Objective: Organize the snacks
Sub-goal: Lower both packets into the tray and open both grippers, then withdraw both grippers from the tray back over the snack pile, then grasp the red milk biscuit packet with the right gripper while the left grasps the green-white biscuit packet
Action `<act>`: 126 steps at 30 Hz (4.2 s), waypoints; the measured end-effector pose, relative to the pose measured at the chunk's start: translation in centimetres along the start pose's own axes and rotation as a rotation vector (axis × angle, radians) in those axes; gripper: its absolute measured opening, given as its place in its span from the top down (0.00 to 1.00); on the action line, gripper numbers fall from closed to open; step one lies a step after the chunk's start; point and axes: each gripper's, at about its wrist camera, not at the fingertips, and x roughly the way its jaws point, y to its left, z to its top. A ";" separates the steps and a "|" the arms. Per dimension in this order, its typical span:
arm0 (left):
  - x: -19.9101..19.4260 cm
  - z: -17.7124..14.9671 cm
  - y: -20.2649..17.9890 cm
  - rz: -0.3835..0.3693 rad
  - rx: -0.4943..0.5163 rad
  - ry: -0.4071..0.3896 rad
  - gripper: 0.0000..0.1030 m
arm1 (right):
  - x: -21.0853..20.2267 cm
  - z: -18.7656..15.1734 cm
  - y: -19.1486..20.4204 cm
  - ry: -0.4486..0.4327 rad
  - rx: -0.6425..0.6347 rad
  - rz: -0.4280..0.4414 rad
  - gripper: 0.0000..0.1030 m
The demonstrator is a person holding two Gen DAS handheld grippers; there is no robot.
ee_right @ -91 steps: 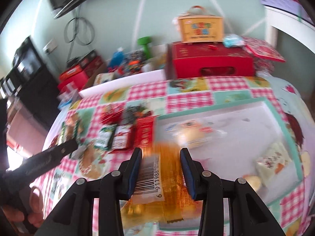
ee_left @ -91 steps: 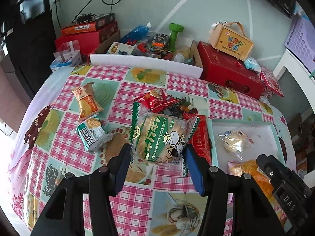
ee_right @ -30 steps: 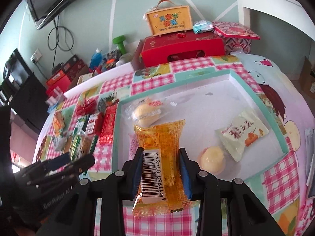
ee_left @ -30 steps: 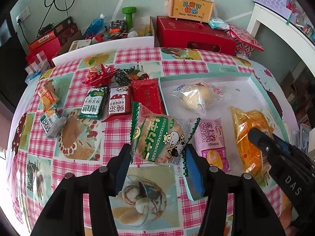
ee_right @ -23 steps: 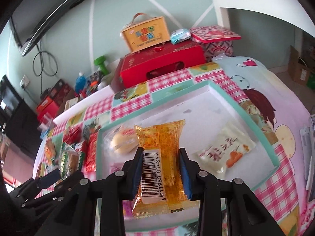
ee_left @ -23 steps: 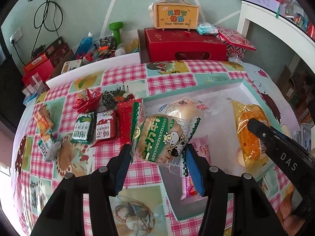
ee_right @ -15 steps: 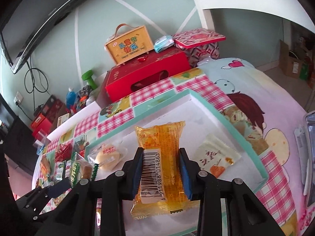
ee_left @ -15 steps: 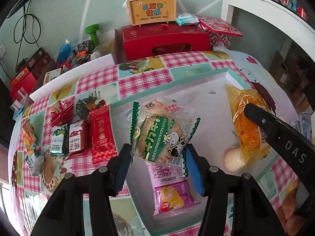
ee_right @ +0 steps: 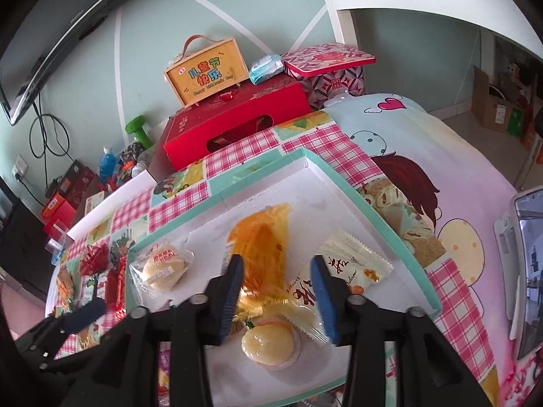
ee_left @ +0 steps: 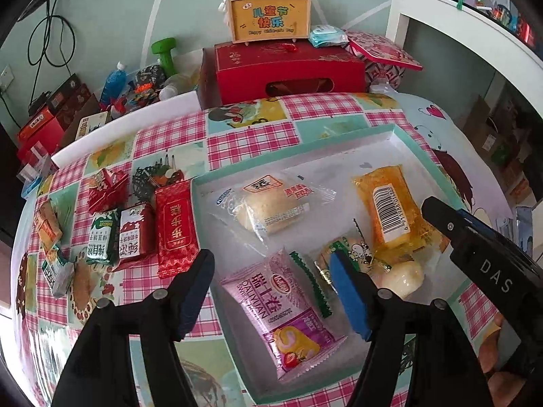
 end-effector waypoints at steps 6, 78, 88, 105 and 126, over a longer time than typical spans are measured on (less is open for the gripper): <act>0.5 -1.2 4.9 0.058 -0.187 0.054 0.11 | 0.3 -0.3 1.1 0.024 -0.042 0.007 0.19; 0.9 -4.9 32.4 0.154 -0.620 -0.009 0.08 | 4.9 -6.0 24.9 0.108 -0.430 0.191 0.04; 3.6 -4.5 33.5 0.079 -0.628 0.049 0.09 | 9.3 -6.4 26.9 0.178 -0.470 0.168 0.30; 7.3 -4.1 31.3 0.189 -0.556 0.132 0.48 | 12.0 -8.2 28.3 0.229 -0.517 0.145 0.59; 0.7 -2.6 25.6 0.212 -0.528 0.043 0.51 | 3.9 -7.2 23.5 0.143 -0.387 0.278 0.59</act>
